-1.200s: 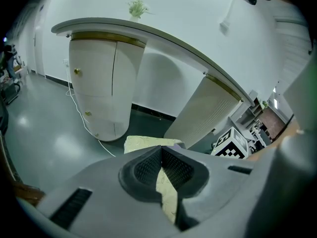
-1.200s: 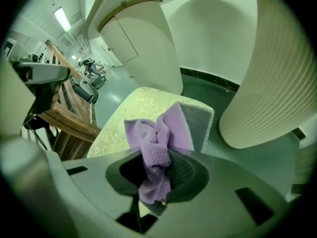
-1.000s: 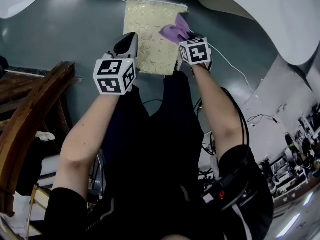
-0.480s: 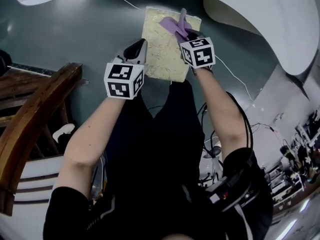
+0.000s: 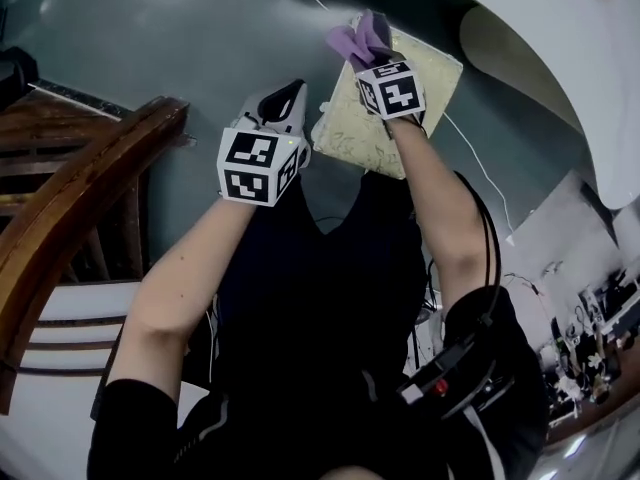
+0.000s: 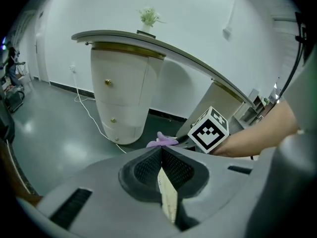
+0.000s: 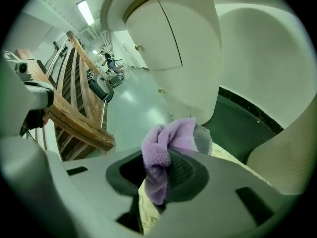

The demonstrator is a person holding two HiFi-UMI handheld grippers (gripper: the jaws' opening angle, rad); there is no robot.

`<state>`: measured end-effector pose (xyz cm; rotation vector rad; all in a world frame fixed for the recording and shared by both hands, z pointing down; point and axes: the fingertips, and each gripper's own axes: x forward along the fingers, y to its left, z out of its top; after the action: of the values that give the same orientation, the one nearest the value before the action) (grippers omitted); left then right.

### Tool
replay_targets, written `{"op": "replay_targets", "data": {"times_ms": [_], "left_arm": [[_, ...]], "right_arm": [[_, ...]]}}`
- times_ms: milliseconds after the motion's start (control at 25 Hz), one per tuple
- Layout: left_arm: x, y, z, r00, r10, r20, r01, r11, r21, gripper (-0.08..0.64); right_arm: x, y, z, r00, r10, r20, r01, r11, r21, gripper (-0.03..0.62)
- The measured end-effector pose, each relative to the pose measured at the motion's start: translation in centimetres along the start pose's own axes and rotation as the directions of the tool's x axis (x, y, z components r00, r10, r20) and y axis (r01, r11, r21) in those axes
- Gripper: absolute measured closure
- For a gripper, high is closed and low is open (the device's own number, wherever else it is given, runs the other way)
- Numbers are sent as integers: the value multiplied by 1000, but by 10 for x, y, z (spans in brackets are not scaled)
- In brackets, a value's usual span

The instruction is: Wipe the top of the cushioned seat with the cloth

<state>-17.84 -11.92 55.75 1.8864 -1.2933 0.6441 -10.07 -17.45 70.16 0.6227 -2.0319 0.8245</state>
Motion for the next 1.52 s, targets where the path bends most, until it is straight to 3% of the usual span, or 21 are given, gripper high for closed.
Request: {"op": "replay_targets", "data": {"times_ms": [160,400,800,1000,1120,1360,1520], "left_arm": [[-1,3,-7,1000,10,11,-9,999,-45,557],[20,-14,-3,1000,0,30,0,1000,-13,557],[59,-69,5,999,-44,11,44,999,-11,557],[78,-86,3,998,-60,-3,60,997,-46,557],[92,-95,0,997,-67,-29,67,998,-14,557],[116,-101,-10,995,5,-98,4,996,84,557],[125,-105,-18,991,-12,-134,17,999,37,557]], "right_arm": [[10,-10,-7,1000,-9,-12,9,999,-36,499],[1,-25,-16,998,54,27,-57,994,97,502],[-40,-73,-57,999,27,31,-32,990,139,502],[-62,-97,-79,999,-13,31,7,982,190,501],[-75,-113,-91,999,-31,24,25,975,223,502],[-95,-147,-116,996,-89,23,78,946,314,500],[-108,-170,-137,988,-153,-4,144,922,360,500]]}}
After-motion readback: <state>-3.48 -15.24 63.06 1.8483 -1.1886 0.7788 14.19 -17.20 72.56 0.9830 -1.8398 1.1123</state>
